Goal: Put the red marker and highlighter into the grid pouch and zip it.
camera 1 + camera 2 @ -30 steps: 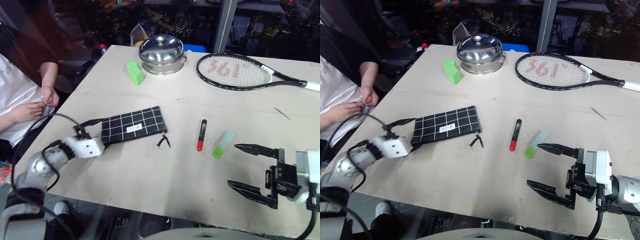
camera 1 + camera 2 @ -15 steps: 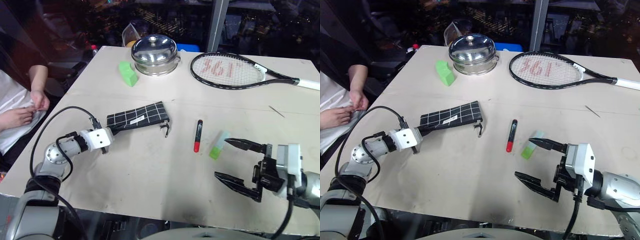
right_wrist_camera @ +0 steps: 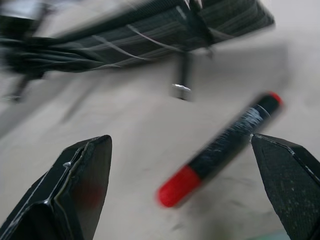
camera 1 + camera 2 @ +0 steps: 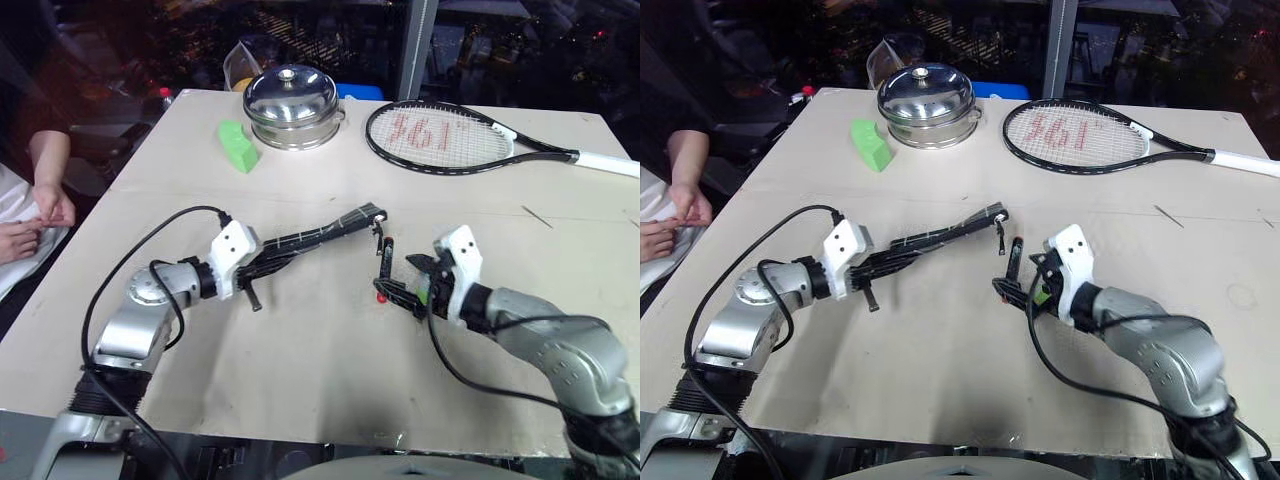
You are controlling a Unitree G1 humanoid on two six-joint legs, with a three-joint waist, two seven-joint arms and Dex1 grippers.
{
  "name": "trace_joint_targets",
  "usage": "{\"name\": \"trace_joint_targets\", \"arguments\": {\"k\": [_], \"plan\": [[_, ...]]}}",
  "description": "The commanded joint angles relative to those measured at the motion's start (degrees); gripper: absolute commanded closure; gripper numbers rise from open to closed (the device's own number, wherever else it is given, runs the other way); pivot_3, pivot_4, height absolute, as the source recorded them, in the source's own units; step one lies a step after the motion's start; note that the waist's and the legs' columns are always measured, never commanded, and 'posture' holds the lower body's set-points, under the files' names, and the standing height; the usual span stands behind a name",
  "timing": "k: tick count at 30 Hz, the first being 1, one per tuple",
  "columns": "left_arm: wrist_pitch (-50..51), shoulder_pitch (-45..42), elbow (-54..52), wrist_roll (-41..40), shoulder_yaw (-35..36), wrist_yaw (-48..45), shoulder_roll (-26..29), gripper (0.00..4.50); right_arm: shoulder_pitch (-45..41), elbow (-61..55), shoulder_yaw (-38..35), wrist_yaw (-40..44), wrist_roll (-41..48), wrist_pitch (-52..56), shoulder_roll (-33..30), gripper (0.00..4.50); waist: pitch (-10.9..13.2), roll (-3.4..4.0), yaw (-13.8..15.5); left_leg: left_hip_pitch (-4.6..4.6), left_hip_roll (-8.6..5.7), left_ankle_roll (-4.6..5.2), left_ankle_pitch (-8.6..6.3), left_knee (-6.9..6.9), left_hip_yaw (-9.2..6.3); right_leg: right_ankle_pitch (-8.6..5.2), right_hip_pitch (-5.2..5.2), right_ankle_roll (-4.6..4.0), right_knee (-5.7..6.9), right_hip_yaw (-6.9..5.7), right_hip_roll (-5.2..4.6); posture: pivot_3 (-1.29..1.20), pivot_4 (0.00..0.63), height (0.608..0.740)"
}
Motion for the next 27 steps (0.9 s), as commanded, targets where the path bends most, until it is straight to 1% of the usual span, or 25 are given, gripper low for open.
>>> {"name": "trace_joint_targets", "arguments": {"k": [1, 7, 9, 10, 11, 12, 13, 14, 15, 17, 18, 24, 27], "plan": [[5.4, -2.2, -5.8, 0.2, -1.5, 1.9, -1.3, 4.41, -4.5, 2.3, -2.1, -2.6, -0.1, -0.2, 3.9, 0.00, 0.0, 0.00, 0.0, -0.01, 0.00, 0.00, 0.00, 0.00, 0.00, 0.01, -0.01, 0.01, 0.00, 0.00, 0.01, 0.00, 0.150, 0.740], [5.5, -3.5, -7.0, 2.7, -2.8, 2.6, -2.4, 4.41, -9.6, 3.6, -5.0, -5.6, 0.6, 2.6, 7.2, 0.00, 0.0, 0.01, -0.1, -0.04, 0.00, -0.03, 0.02, 0.00, -0.01, 0.01, -0.03, 0.01, 0.00, 0.00, 0.03, 0.00, 0.150, 0.740], [5.0, -3.6, -7.5, 3.4, -3.3, 2.6, -2.7, 4.50, -11.0, 4.0, -6.1, -6.7, 0.5, 3.4, 8.2, 0.51, 0.0, 0.02, -0.2, -0.04, 0.01, -0.03, 0.02, 0.00, -0.01, 0.01, -0.03, 0.01, 0.01, 0.00, 0.03, 0.00, 0.150, 0.740], [5.2, -3.8, -7.8, 3.6, -3.3, 2.7, -2.9, 4.50, -11.4, 4.1, -6.8, -7.1, 0.7, 4.1, 8.6, 0.82, 0.0, 0.03, -0.2, -0.04, 0.01, -0.03, 0.02, 0.00, -0.02, 0.01, -0.03, 0.01, 0.01, 0.00, 0.03, 0.00, 0.150, 0.740], [5.3, -3.8, -7.9, 3.7, -3.3, 2.8, -3.0, 4.50, -11.7, 4.1, -7.3, -7.3, 0.7, 4.7, 8.6, 1.30, 0.0, 0.03, -0.2, -0.05, 0.01, -0.03, 0.02, 0.00, -0.02, 0.01, -0.04, 0.01, 0.01, 0.00, 0.02, 0.00, 0.150, 0.740], [5.4, -3.9, -8.0, 3.7, -3.3, 2.9, -3.1, 4.50, -11.7, 3.9, -7.7, -7.6, 0.7, 5.4, 8.4, 2.10, 0.0, 0.03, -0.2, -0.05, 0.01, -0.03, 0.02, 0.00, -0.02, 0.01, -0.04, 0.01, 0.01, 0.00, 0.02, 0.00, 0.150, 0.740], [5.5, -3.9, -8.0, 3.7, -3.2, 3.0, -3.2, 4.50, -11.7, 3.6, -8.0, -7.7, 0.7, 6.1, 8.1, 2.38, 0.0, 0.03, -0.2, -0.05, 0.01, -0.03, 0.02, 0.00, -0.02, 0.01, -0.04, 0.01, 0.01, 0.00, 0.01, 0.00, 0.150, 0.740], [5.5, -3.9, -8.0, 3.7, -3.2, 3.0, -3.2, 4.50, -11.6, 3.2, -8.3, -7.7, 0.8, 6.7, 7.8, 2.80, 0.0, 0.03, -0.2, -0.06, 0.01, -0.03, 0.02, 0.00, -0.02, 0.01, -0.04, 0.01, 0.00, 0.00, 0.01, 0.00, 0.150, 0.740], [5.6, -3.9, -8.1, 3.8, -3.2, 3.0, -3.1, 4.50, -11.5, 2.8, -8.4, -7.6, 0.9, 7.3, 7.4, 3.13, 0.0, 0.03, -0.2, -0.06, 0.01, -0.03, 0.02, 0.00, -0.02, 0.01, -0.04, 0.01, 0.00, 0.00, 0.00, 0.00, 0.150, 0.740], [5.7, -3.8, -8.3, 3.9, -3.2, 3.0, -3.2, 4.50, -11.2, 2.1, -9.1, -7.4, 1.3, 8.3, 7.0, 3.98, 0.0, 0.04, -0.2, -0.07, 0.00, -0.03, 0.02, 0.00, -0.02, 0.01, -0.04, 0.01, 0.00, 0.00, -0.01, 0.00, 0.150, 0.740], [5.8, -3.8, -8.4, 3.9, -3.2, 3.0, -3.3, 4.50, -11.1, 1.8, -9.3, -7.3, 1.5, 8.7, 6.9, 4.48, 0.0, 0.04, -0.2, -0.07, 0.00, -0.03, 0.02, 0.00, -0.02, 0.01, -0.04, 0.01, 0.00, 0.00, -0.01, 0.00, 0.150, 0.740], [5.4, -3.8, -8.5, 4.9, -3.6, 3.4, -3.9, 4.50, -10.7, 0.5, -9.2, -6.3, 2.3, 11.1, 6.0, 4.48, 0.0, 0.05, -0.2, -0.07, 0.01, -0.02, 0.01, 0.00, -0.03, 0.01, -0.05, 0.00, 0.00, 0.00, -0.03, 0.00, 0.150, 0.740], [5.9, -4.9, -7.8, 5.8, -3.7, 4.6, -4.8, 4.50, -10.3, -0.6, -9.5, -4.3, 5.3, 13.5, 5.7, 4.48, 0.0, 0.06, -0.2, -0.07, 0.01, -0.01, 0.01, 0.00, -0.04, 0.01, -0.05, 0.00, 0.00, -0.01, -0.04, 0.00, 0.150, 0.740]]}}
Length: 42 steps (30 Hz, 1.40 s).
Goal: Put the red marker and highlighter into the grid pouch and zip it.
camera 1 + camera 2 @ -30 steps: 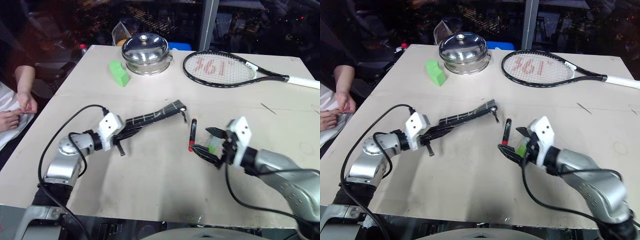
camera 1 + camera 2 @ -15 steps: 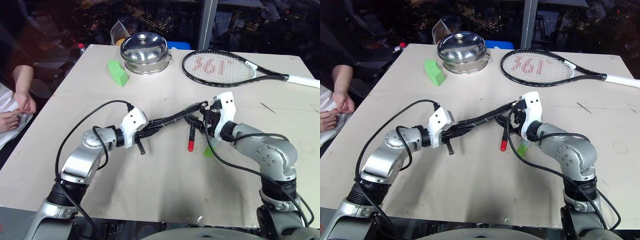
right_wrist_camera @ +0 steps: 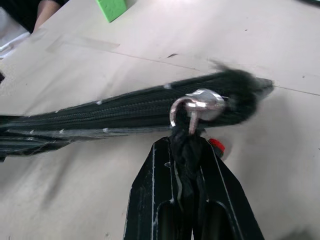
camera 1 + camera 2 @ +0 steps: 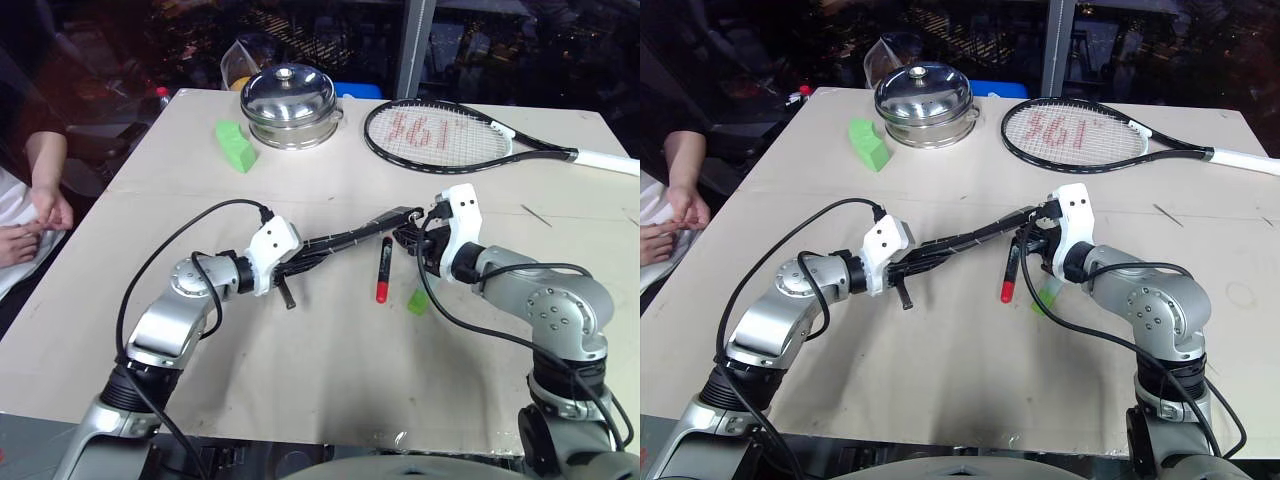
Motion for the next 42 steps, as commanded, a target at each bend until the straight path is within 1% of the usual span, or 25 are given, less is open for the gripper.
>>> {"name": "trace_joint_targets", "arguments": {"k": [1, 7, 12, 15, 20, 25, 30, 34, 37, 40, 42], "plan": [[0.0, -2.2, -1.2, 1.2, 0.2, 1.7, -1.1, 4.50, 0.2, -3.0, -1.3, 3.1, 5.0, 2.6, 0.0, 4.48, 0.0, 0.00, 0.0, -0.01, 0.00, 0.00, 0.00, 0.00, 0.00, 0.00, 0.00, 0.00, 0.00, 0.00, 0.00, 0.00, 0.150, 0.740], [-0.9, -4.5, -1.3, 3.6, -1.8, 3.0, -3.6, 4.50, -0.5, -0.5, -1.6, 4.4, 8.0, 4.1, 1.9, 4.48, 0.0, 0.00, 0.0, -0.03, -0.01, 0.01, -0.01, 0.00, -0.02, 0.00, 0.00, 0.00, -0.01, -0.01, 0.03, 0.00, 0.150, 0.740], [-3.7, -4.2, -2.1, 5.9, -3.4, 2.2, -3.7, 4.50, -2.6, 3.3, -2.8, 4.2, 9.0, 4.2, 3.9, 4.48, 0.0, 0.01, 0.0, -0.03, -0.01, 0.01, -0.01, 0.00, -0.01, 0.00, -0.01, 0.00, -0.01, -0.01, 0.05, 0.00, 0.150, 0.740], [-5.4, -5.3, -2.3, 8.2, -5.2, 2.7, -4.6, 4.50, -5.1, 6.9, -2.1, 5.6, 10.1, 4.6, 5.8, 4.48, 0.0, 0.03, 0.0, -0.03, -0.01, 0.01, -0.01, 0.00, -0.02, 0.00, -0.01, 0.00, -0.01, -0.02, 0.06, 0.00, 0.150, 0.740], [-6.8, -6.5, -1.6, 10.3, -6.8, 3.3, -6.4, 4.50, -7.8, 10.4, -0.7, 7.5, 10.4, 4.9, 6.6, 4.48, 0.0, 0.04, 0.0, -0.08, -0.01, 0.02, -0.01, 0.00, -0.03, 0.01, -0.02, 0.00, -0.02, -0.03, 0.05, 0.00, 0.150, 0.740], [-8.9, -8.4, 0.5, 13.2, -8.9, 5.0, -9.6, 4.50, -10.8, 14.4, 3.0, 10.6, 9.3, 4.7, 6.7, 4.48, 0.0, 0.06, 0.0, -0.11, -0.02, 0.02, 0.00, 0.00, -0.02, 0.01, -0.06, 0.01, -0.02, -0.03, 0.05, 0.00, 0.150, 0.740], [-7.6, -11.8, 2.1, 15.4, -10.3, 7.6, -14.9, 4.50, -11.8, 16.9, 8.0, 14.4, 7.9, 4.2, 6.7, 4.48, 0.0, 0.06, 0.0, -0.14, -0.03, 0.03, 0.00, 0.00, -0.03, 0.01, -0.08, 0.01, -0.02, -0.04, 0.06, 0.00, 0.150, 0.740], [-6.9, -14.3, 3.0, 16.4, -10.9, 8.6, -18.3, 4.50, -12.1, 17.5, 10.7, 16.5, 6.0, 3.1, 7.0, 4.48, 0.0, 0.07, 0.0, -0.17, -0.03, 0.02, 0.00, 0.00, -0.02, 0.02, -0.11, 0.02, -0.01, -0.04, 0.07, 0.00, 0.150, 0.740], [-5.4, -14.7, 2.7, 15.8, -9.8, 8.6, -19.5, 4.50, -11.4, 17.1, 11.6, 16.7, 2.2, -1.0, 6.6, 4.48, 0.0, 0.07, 0.0, -0.17, -0.03, 0.02, 0.00, 0.00, -0.02, 0.02, -0.11, 0.02, -0.01, -0.04, 0.07, 0.00, 0.150, 0.740], [-2.7, -13.7, 1.2, 13.0, -6.9, 8.3, -19.9, 4.50, -8.9, 14.0, 13.3, 20.1, -2.7, -7.1, 0.4, 4.48, 0.0, 0.08, 0.1, -0.17, -0.02, 0.02, 0.00, -0.01, -0.03, 0.02, -0.12, 0.02, -0.01, -0.05, 0.08, 0.00, 0.150, 0.740], [-1.6, -13.1, 0.2, 11.5, -5.2, 7.9, -19.7, 4.50, -6.1, 10.4, 11.0, 21.8, -0.9, -7.1, -2.2, 3.94, 0.0, 0.08, 0.2, -0.21, -0.03, 0.02, 0.00, 0.00, -0.06, 0.01, -0.12, 0.02, -0.03, -0.08, 0.06, 0.00, 0.150, 0.740]]}}
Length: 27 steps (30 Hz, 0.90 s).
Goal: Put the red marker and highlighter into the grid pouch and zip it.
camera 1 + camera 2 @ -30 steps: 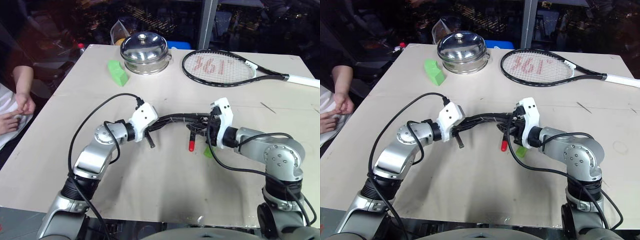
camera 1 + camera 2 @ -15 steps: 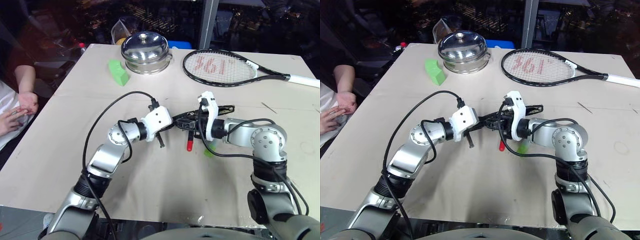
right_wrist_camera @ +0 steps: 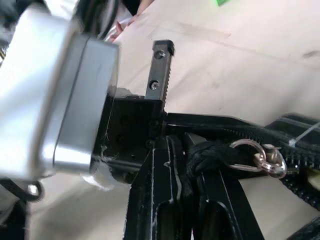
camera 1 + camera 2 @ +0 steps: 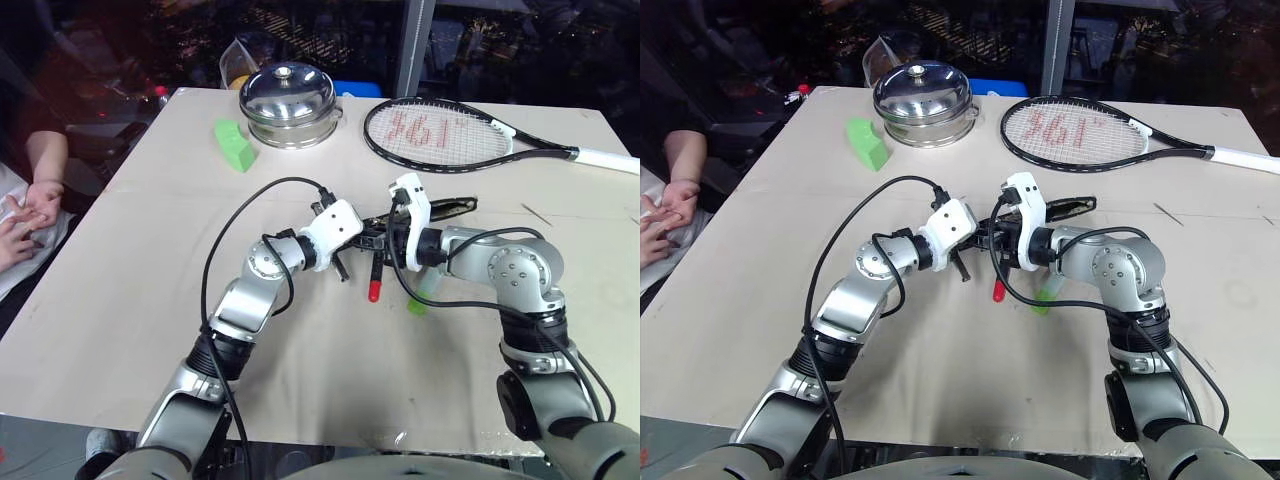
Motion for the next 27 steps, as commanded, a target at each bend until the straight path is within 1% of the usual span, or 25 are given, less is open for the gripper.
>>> {"name": "trace_joint_targets", "arguments": {"k": [1, 2, 3, 5, 7, 9, 10, 11, 12, 16, 20, 24, 27], "plan": [[0.4, -1.6, -7.4, -4.7, 3.5, -0.5, -0.9, 4.50, 5.1, -7.0, 1.1, 3.4, 0.3, -1.0, -4.7, 3.71, 0.0, 0.00, 0.1, -0.02, -0.01, 0.00, 0.00, 0.00, 0.00, 0.00, 0.00, 0.00, -0.01, -0.01, -0.01, 0.00, 0.150, 0.740], [1.1, -1.4, -7.7, -5.6, 4.3, -0.7, -0.7, 4.50, 6.7, -9.5, 0.7, 3.6, -0.6, -2.0, -7.0, 3.29, 0.0, 0.00, 0.1, -0.02, -0.02, -0.01, 0.00, 0.00, 0.00, 0.00, 0.01, 0.01, -0.02, 0.00, -0.03, 0.00, 0.150, 0.740], [1.6, -1.1, -8.1, -6.3, 4.9, -1.0, -0.3, 4.50, 8.5, -12.4, -0.2, 4.0, -0.5, -2.1, -9.4, 3.17, 0.0, 0.01, 0.0, -0.02, -0.02, 0.00, 0.00, 0.00, 0.00, 0.00, 0.00, 0.01, -0.03, 0.00, -0.03, 0.00, 0.150, 0.740], [1.8, -0.6, -8.6, -7.1, 5.6, -1.5, 0.5, 4.50, 11.1, -16.8, -3.3, 4.4, 1.1, -2.3, -11.9, 3.17, 0.0, 0.00, 0.1, 0.00, -0.01, 0.00, 0.00, -0.01, -0.02, 0.00, 0.01, 0.01, -0.02, 0.00, -0.03, 0.00, 0.150, 0.740], [1.9, 0.0, -8.9, -7.8, 6.3, -2.1, 1.8, 4.50, 12.7, -21.0, -9.0, 3.8, 4.9, -2.5, -12.9, 3.17, 0.1, 0.08, -0.2, 0.00, -0.01, 0.00, 0.00, -0.01, -0.06, 0.00, 0.02, 0.00, -0.01, -0.03, -0.05, 0.00, 0.150, 0.740], [1.9, 0.5, -9.2, -8.2, 6.6, -2.6, 3.1, 4.50, 12.5, -23.8, -13.1, 0.2, 6.8, -1.6, -12.4, 3.69, 0.1, 0.09, -0.3, 0.06, 0.02, 0.00, 0.00, 0.00, 0.00, 0.00, 0.01, 0.00, 0.01, 0.09, -0.04, 0.00, 0.150, 0.740], [1.8, 0.8, -9.2, -8.3, 6.9, -2.8, 3.8, 4.50, 11.7, -25.2, -14.5, -1.8, 8.7, -0.7, -11.6, 3.83, 0.1, 0.09, -0.3, 0.08, 0.03, -0.02, 0.01, 0.00, -0.01, 0.00, 0.01, 0.00, 0.03, 0.08, 0.01, 0.00, 0.150, 0.740], [1.6, 0.9, -9.2, -8.3, 7.0, -2.9, 4.4, 4.50, 11.0, -26.3, -15.3, -3.5, 10.1, 0.2, -11.0, 4.31, 0.1, 0.09, -0.3, 0.10, 0.06, -0.04, 0.02, 0.00, -0.02, 0.00, 0.01, 0.00, 0.03, 0.07, 0.04, 0.00, 0.150, 0.740], [1.4, 1.1, -9.1, -8.2, 7.0, -2.9, 5.1, 4.50, 10.2, -27.0, -15.7, -5.5, 10.8, 0.8, -10.2, 4.42, 0.1, 0.09, -0.3, 0.12, 0.08, -0.05, 0.03, -0.01, -0.03, 0.00, 0.02, -0.01, 0.03, 0.07, 0.11, 0.00, 0.150, 0.740], [-0.8, 1.6, -8.5, -7.3, 6.6, -3.4, 7.6, 4.50, 4.3, -25.2, -14.0, -11.5, 8.8, 1.4, -7.9, 4.42, 0.1, 0.12, -0.1, 0.09, 0.08, -0.06, 0.03, -0.01, -0.02, -0.01, 0.00, -0.02, 0.03, 0.08, 0.12, 0.00, 0.150, 0.740], [-1.9, 2.1, -9.1, -7.3, 6.3, -3.5, 8.7, 4.50, 1.3, -20.0, -9.3, -14.8, 2.7, 2.3, -9.5, 4.42, 0.1, 0.12, 0.1, 0.03, 0.00, -0.06, 0.03, -0.01, -0.01, 0.00, 0.00, -0.02, -0.02, 0.06, 0.03, 0.00, 0.150, 0.740], [-2.7, 3.5, -10.5, -7.0, 6.1, -3.3, 9.7, 4.50, -0.1, -14.9, -3.9, -14.2, -1.8, 2.2, -11.3, 4.42, 0.1, 0.13, 0.0, 0.00, -0.02, -0.06, 0.03, -0.01, 0.03, 0.00, -0.01, -0.01, -0.05, 0.07, 0.00, 0.00, 0.150, 0.740], [-3.8, 4.4, -11.2, -6.2, 6.0, -3.3, 10.5, 4.50, -1.6, -11.4, 3.8, -12.2, -8.3, -1.4, -14.3, 4.42, 0.1, 0.14, -0.1, 0.01, -0.01, -0.06, 0.04, -0.02, 0.01, -0.01, -0.02, -0.01, -0.03, 0.05, 0.02, 0.00, 0.150, 0.740]]}}
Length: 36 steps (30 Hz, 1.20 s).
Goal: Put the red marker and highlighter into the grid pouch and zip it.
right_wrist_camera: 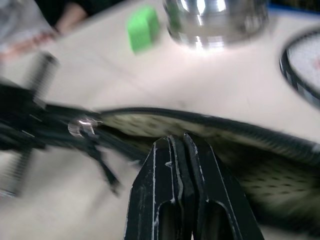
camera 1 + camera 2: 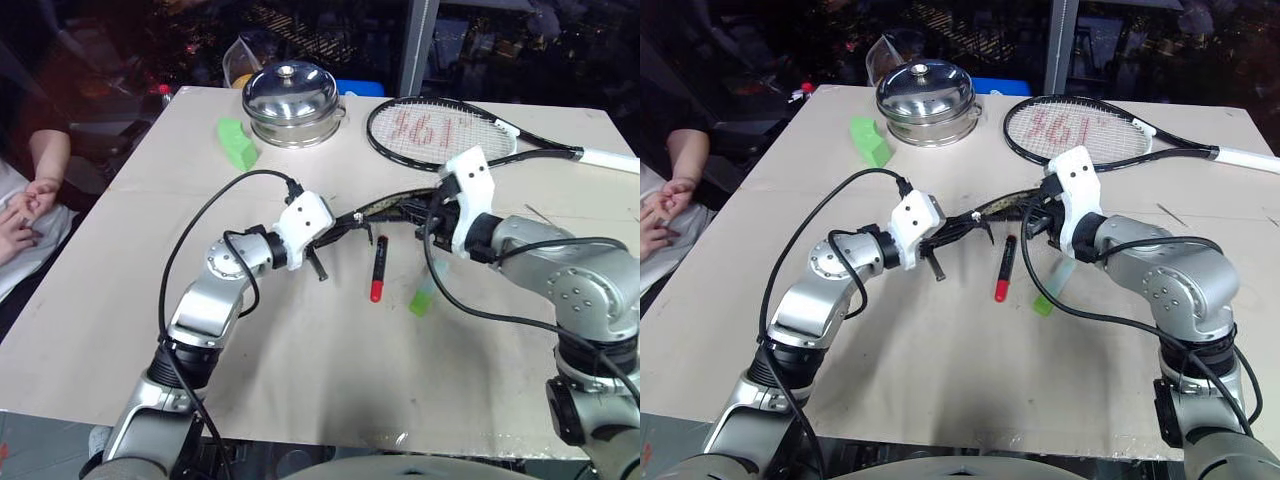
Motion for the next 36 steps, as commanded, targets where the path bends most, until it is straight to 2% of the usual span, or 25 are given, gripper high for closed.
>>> {"name": "trace_joint_targets", "arguments": {"k": [1, 2, 4, 7, 8, 9, 11, 14, 16, 17, 18, 19, 22, 24, 25, 28, 31, 33, 36], "plan": [[-3.0, 0.5, -3.9, 0.9, 0.5, 0.1, 1.3, 4.50, -2.6, 2.4, 7.1, 2.2, -7.0, -4.7, -2.6, 4.42, 0.0, 0.00, -0.1, 0.01, 0.00, 0.00, 0.00, 0.00, 0.00, 0.00, 0.00, 0.00, 0.01, 0.00, 0.00, 0.00, 0.150, 0.740], [-3.6, 0.9, -4.1, 1.3, 0.3, -0.1, 1.7, 4.50, -3.4, 3.5, 9.6, 3.3, -9.6, -7.5, -3.1, 4.42, 0.0, 0.01, -0.2, 0.02, 0.01, 0.00, 0.00, 0.00, 0.00, 0.00, 0.00, 0.00, 0.01, 0.00, 0.01, 0.00, 0.150, 0.740], [-3.9, 2.0, -4.6, 2.3, 0.3, -0.2, 3.1, 4.50, -6.2, 4.9, 19.4, 8.8, -18.2, -17.3, -6.2, 4.42, 0.1, 0.09, -0.3, 0.03, 0.03, 0.01, -0.01, -0.01, 0.01, 0.00, -0.01, -0.01, 0.01, 0.02, 0.05, 0.00, 0.150, 0.740], [-3.5, 3.7, -5.3, 5.3, 0.4, -0.4, 6.8, 4.50, -12.1, 11.8, 35.7, 14.4, -36.0, -34.0, -8.7, 4.42, 0.1, 0.16, -0.6, 0.04, 0.04, 0.01, -0.01, -0.02, 0.05, -0.02, -0.11, 0.00, 0.02, 0.07, 0.09, 0.00, 0.150, 0.740], [-2.9, 4.4, -5.6, 5.9, 0.7, -0.2, 7.8, 4.50, -14.0, 15.0, 38.7, 16.4, -39.8, -38.5, -8.4, 4.42, 0.1, 0.17, -0.8, 0.03, 0.05, 0.00, 0.00, -0.04, 0.08, -0.02, -0.16, 0.01, 0.03, 0.09, 0.11, 0.00, 0.150, 0.740], [-2.2, 5.0, -6.3, 6.4, 1.0, -0.3, 8.9, 4.50, -15.8, 18.7, 40.2, 16.0, -43.3, -42.9, -7.4, 4.19, 0.1, 0.16, -0.8, 0.02, 0.06, -0.01, 0.00, -0.05, 0.08, -0.02, -0.17, 0.01, 0.04, 0.09, 0.11, 0.00, 0.150, 0.740], [-0.5, 6.2, -7.6, 6.6, 2.1, 0.0, 10.3, 4.50, -17.7, 24.2, 41.6, 17.1, -47.3, -49.9, -5.3, 3.61, 0.1, 0.16, -0.9, 0.01, 0.08, -0.11, 0.06, -0.04, 0.09, -0.02, -0.19, 0.00, 0.06, 0.08, 0.11, 0.00, 0.150, 0.740], [2.6, 7.1, -9.0, 6.4, 3.5, 0.6, 11.4, 4.50, -18.6, 29.0, 41.8, 17.9, -52.0, -57.6, -3.2, 2.19, 0.1, 0.13, -0.3, -0.05, 0.07, -0.26, 0.15, -0.03, 0.17, -0.01, -0.22, 0.00, 0.04, 0.09, 0.05, 0.00, 0.150, 0.740], [3.2, 7.6, -9.3, 7.0, 3.8, 0.6, 12.3, 4.50, -18.4, 30.6, 40.9, 18.9, -54.0, -60.7, -2.5, 1.27, 0.2, 0.11, -0.1, -0.06, 0.06, -0.26, 0.15, -0.01, 0.21, -0.01, -0.22, 0.01, 0.03, 0.08, 0.03, 0.00, 0.150, 0.740], [3.6, 7.8, -9.2, 7.2, 4.0, 0.9, 12.5, 4.50, -18.2, 31.1, 40.3, 19.5, -54.7, -61.8, -2.4, 0.68, 0.2, 0.11, 0.0, -0.06, 0.05, -0.26, 0.15, -0.01, 0.22, -0.01, -0.21, 0.01, 0.03, 0.08, 0.01, 0.00, 0.150, 0.740], [4.0, 8.0, -9.0, 7.5, 4.2, 1.2, 12.6, 4.50, -17.9, 31.2, 39.4, 20.1, -55.0, -62.3, -2.4, 0.30, 0.2, 0.11, 0.0, -0.05, 0.05, -0.26, 0.15, -0.01, 0.22, -0.01, -0.22, 0.01, 0.03, 0.09, 0.00, 0.00, 0.150, 0.740], [4.4, 8.0, -8.5, 7.9, 4.4, 1.7, 12.9, 4.50, -16.9, 29.7, 36.6, 21.4, -52.8, -60.7, -2.4, 0.03, 0.2, 0.11, 0.0, -0.05, 0.05, -0.26, 0.16, -0.01, 0.23, -0.01, -0.21, 0.01, 0.04, 0.08, -0.01, 0.00, 0.150, 0.740], [5.7, 7.6, -7.0, 8.7, 4.9, 3.1, 13.0, 4.50, -13.1, 22.4, 27.1, 25.1, -43.4, -49.9, -0.8, 0.03, 0.1, 0.11, 0.1, -0.05, 0.06, -0.27, 0.16, 0.00, 0.19, -0.01, -0.19, 0.00, 0.06, 0.07, -0.01, 0.00, 0.150, 0.740], [6.4, 7.2, -5.9, 9.1, 5.1, 4.0, 12.8, 4.50, -10.4, 13.8, 18.1, 25.8, -33.0, -32.0, 2.9, 0.03, 0.1, 0.11, 0.0, -0.04, 0.07, -0.27, 0.16, 0.00, 0.18, 0.01, -0.17, 0.00, 0.09, 0.09, -0.01, 0.00, 0.150, 0.740], [6.8, 6.7, -5.0, 9.5, 5.1, 4.5, 12.6, 4.50, -9.3, 8.3, 14.5, 25.2, -30.7, -21.9, 3.5, 0.03, 0.1, 0.11, -0.1, -0.03, 0.09, -0.27, 0.16, 0.00, 0.17, 0.01, -0.17, -0.01, 0.13, 0.10, -0.01, 0.00, 0.150, 0.740], [6.8, 5.4, -2.8, 9.7, 5.4, 5.5, 12.1, 4.50, -8.6, -1.2, 11.0, 20.1, -32.0, 0.4, 5.0, 0.03, 0.1, 0.11, 0.0, -0.02, 0.12, -0.27, 0.16, 0.00, 0.09, 0.00, -0.19, -0.02, 0.21, 0.07, -0.12, 0.00, 0.150, 0.740], [6.4, 4.4, -1.5, 9.3, 5.4, 5.7, 11.8, 4.50, -8.9, -4.1, 8.6, 16.8, -30.7, 17.0, 9.4, 0.03, 0.1, 0.08, -0.2, 0.00, 0.11, -0.24, 0.14, 0.00, 0.09, 0.00, -0.21, -0.05, 0.30, 0.05, -0.18, 0.00, 0.150, 0.740], [6.1, 4.1, -0.7, 9.3, 5.4, 5.6, 11.8, 4.50, -7.1, -2.0, 6.4, 14.0, -30.7, 22.8, 14.9, 0.03, 0.1, 0.08, -0.2, 0.01, 0.10, -0.12, 0.06, 0.01, 0.10, 0.00, -0.24, -0.05, 0.36, 0.07, -0.18, 0.00, 0.150, 0.740], [5.6, 3.7, 0.2, 9.2, 5.0, 5.2, 11.8, 4.50, -3.5, 3.3, 5.5, 9.5, -31.3, 24.1, 20.9, 0.03, 0.1, 0.06, -0.2, 0.00, 0.08, -0.11, 0.06, 0.00, 0.10, -0.02, -0.28, -0.08, 0.42, 0.06, -0.14, 0.00, 0.150, 0.740]]}}
